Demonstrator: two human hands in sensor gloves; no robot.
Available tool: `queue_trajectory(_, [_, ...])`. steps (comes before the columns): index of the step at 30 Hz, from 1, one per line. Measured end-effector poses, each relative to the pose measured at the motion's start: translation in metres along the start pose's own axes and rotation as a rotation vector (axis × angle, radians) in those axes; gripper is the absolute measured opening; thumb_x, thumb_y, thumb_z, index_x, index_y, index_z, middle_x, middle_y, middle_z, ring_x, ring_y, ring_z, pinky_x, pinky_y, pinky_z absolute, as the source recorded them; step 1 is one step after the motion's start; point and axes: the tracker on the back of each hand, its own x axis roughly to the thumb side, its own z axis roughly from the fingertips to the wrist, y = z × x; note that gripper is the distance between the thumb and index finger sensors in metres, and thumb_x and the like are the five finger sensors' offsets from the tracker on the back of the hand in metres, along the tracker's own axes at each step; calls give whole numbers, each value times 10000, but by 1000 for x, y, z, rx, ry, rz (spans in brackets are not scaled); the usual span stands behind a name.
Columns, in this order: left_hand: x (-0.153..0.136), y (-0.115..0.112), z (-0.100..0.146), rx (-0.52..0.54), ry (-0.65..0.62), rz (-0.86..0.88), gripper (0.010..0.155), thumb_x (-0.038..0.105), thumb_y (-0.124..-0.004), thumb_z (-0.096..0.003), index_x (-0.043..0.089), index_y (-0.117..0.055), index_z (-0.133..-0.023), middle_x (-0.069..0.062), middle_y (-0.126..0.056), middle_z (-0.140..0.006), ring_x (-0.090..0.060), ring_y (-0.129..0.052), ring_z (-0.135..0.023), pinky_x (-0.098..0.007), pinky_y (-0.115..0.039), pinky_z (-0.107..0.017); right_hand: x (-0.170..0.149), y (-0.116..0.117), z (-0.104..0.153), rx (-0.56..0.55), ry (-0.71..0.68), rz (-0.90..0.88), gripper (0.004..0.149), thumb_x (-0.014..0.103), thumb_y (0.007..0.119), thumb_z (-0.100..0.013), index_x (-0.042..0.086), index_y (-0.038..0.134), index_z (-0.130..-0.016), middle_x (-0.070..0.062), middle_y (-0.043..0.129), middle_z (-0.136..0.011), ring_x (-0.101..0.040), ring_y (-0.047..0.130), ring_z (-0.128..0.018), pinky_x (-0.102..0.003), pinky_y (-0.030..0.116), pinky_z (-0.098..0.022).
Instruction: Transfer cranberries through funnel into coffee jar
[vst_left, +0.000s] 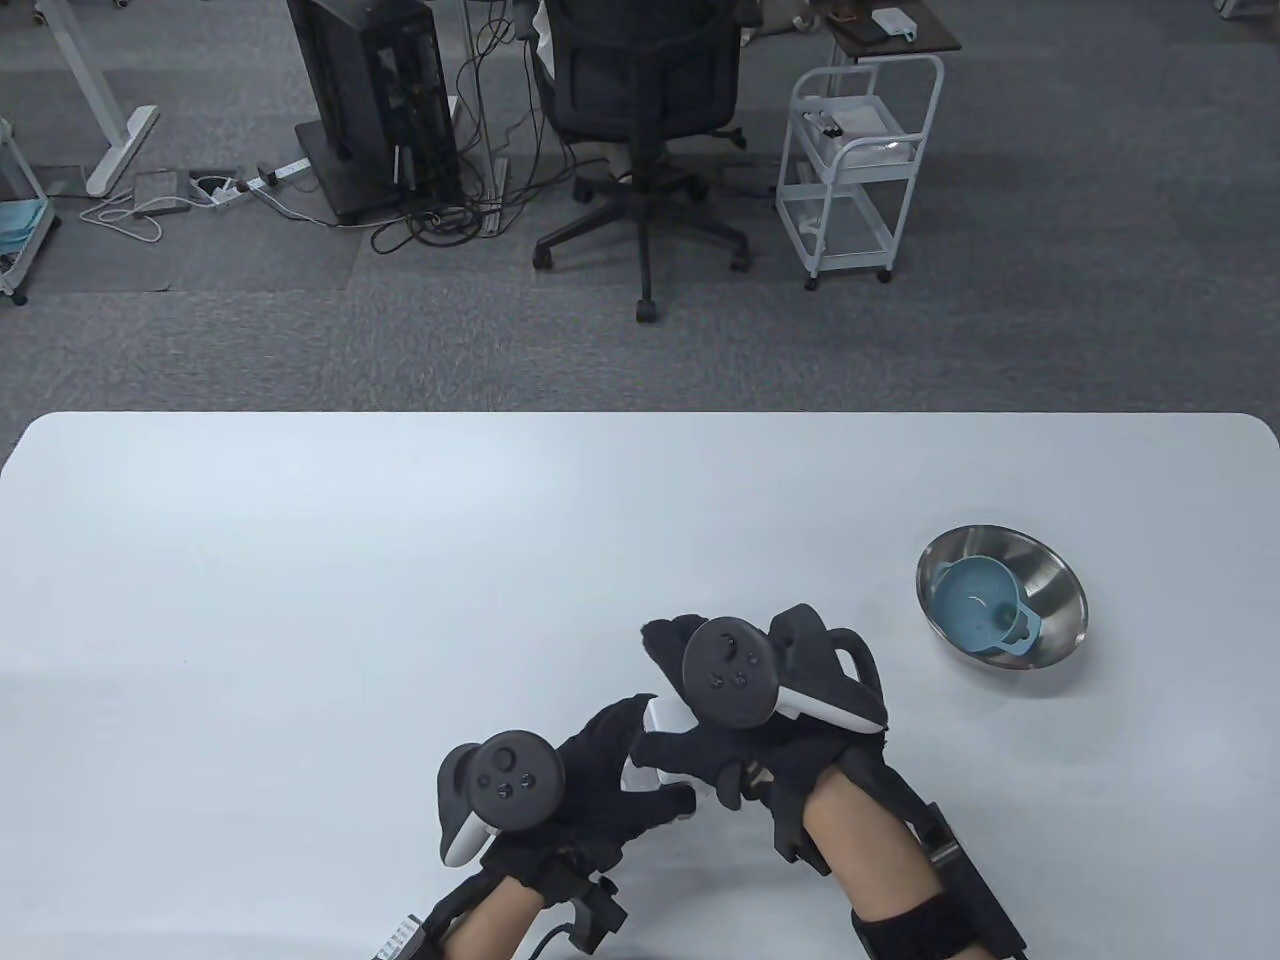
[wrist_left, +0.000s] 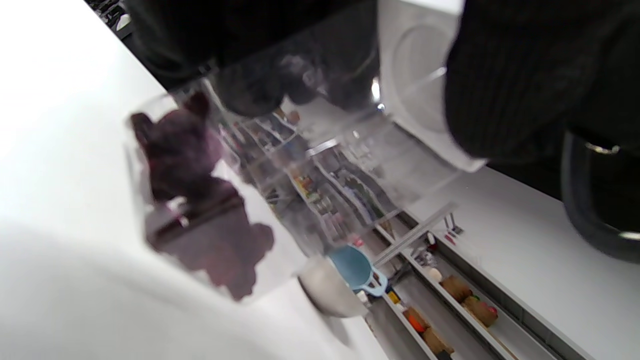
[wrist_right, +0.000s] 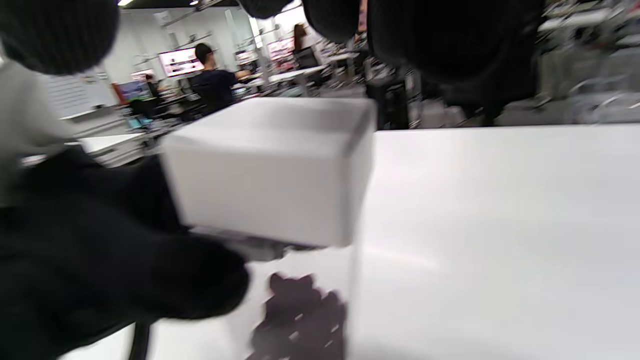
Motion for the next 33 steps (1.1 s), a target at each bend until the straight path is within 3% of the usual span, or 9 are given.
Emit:
queue_trajectory(2, [0, 0, 0, -2, -3, 4, 891, 617, -903, -399, 152, -572, -1083, -136, -683, -1102, -365, -849, -969, -544, -715, -696, 1, 2, 2, 45, -21, -2, 961, 650, 824, -391, 198, 351, -1095, -125, 338, -1209, -494, 458, -1050, -509, 687, -585])
queue_trajectory(5, [0, 0, 0, -5, -10, 11, 890, 616, -904, -399, 153, -571, -1083, -133, -682, -1103, -366, -847, -970, -543, -715, -697, 1, 8, 2, 101, -7, 51, 969, 621, 852, -387, 203, 336, -1093, -114, 305, -1212, -490, 415, -1061, -522, 665, -611])
queue_trajectory(9, [1, 0, 0, -3, -17, 21, 891, 616, -905, -400, 152, -569, -1083, -134, -681, -1104, -363, -847, -971, -544, -713, -698, 1, 14, -3, 121, -7, 62, 920, 560, 884, -394, 199, 396, -1084, -101, 394, -1203, -466, 481, -1054, -518, 682, -602])
queue_trajectory(13, [-1, 0, 0, 0, -11, 32, 892, 609, -906, -400, 145, -568, -1084, -144, -678, -1103, -375, -844, -969, -550, -711, -696, 3, 18, -8, 91, 0, 106, 854, 538, 880, -395, 187, 486, -1067, -105, 610, -1146, -421, 650, -1002, -489, 729, -564])
queue_trajectory(19, [3, -3, 0, -12, -14, 30, 917, 557, -927, -407, 97, -537, -1097, -181, -651, -1105, -393, -825, -978, -562, -698, -701, 5, 17, -12, 21, 97, 177, 873, 645, 798, -391, 105, 566, -1037, -162, 788, -994, -370, 912, -767, -416, 804, -430])
queue_trajectory(22, [6, -3, 0, -7, -19, 19, 909, 537, -934, -412, 103, -523, -1098, -184, -637, -1108, -397, -817, -980, -562, -696, -702, 3, 16, -14, -62, 193, 225, 910, 721, 726, -378, 75, 615, -1010, -168, 913, -838, -316, 1019, -548, -379, 842, -334])
queue_trajectory(28, [5, -4, 0, -10, -20, 38, 904, 545, -934, -409, 105, -540, -1093, -182, -658, -1099, -389, -836, -970, -556, -709, -694, 5, 15, -21, -78, 324, 290, 977, 815, 661, -343, 36, 724, -930, -123, 1043, -579, -207, 1060, -270, -319, 868, -182])
queue_trajectory(31, [3, -1, 0, -1, -16, 31, 898, 551, -933, -410, 115, -543, -1092, -171, -658, -1100, -383, -837, -969, -554, -707, -697, 5, 13, -19, -83, 295, 276, 964, 803, 634, -351, 53, 698, -952, -121, 1035, -638, -226, 1068, -319, -327, 872, -211])
queue_trajectory(33, [3, 0, 0, -1, -19, 35, 897, 546, -938, -409, 121, -544, -1093, -167, -656, -1104, -381, -832, -974, -556, -704, -698, 4, 11, -14, -86, 239, 240, 964, 803, 621, -359, 99, 601, -1017, -141, 927, -868, -269, 1055, -485, -343, 865, -287])
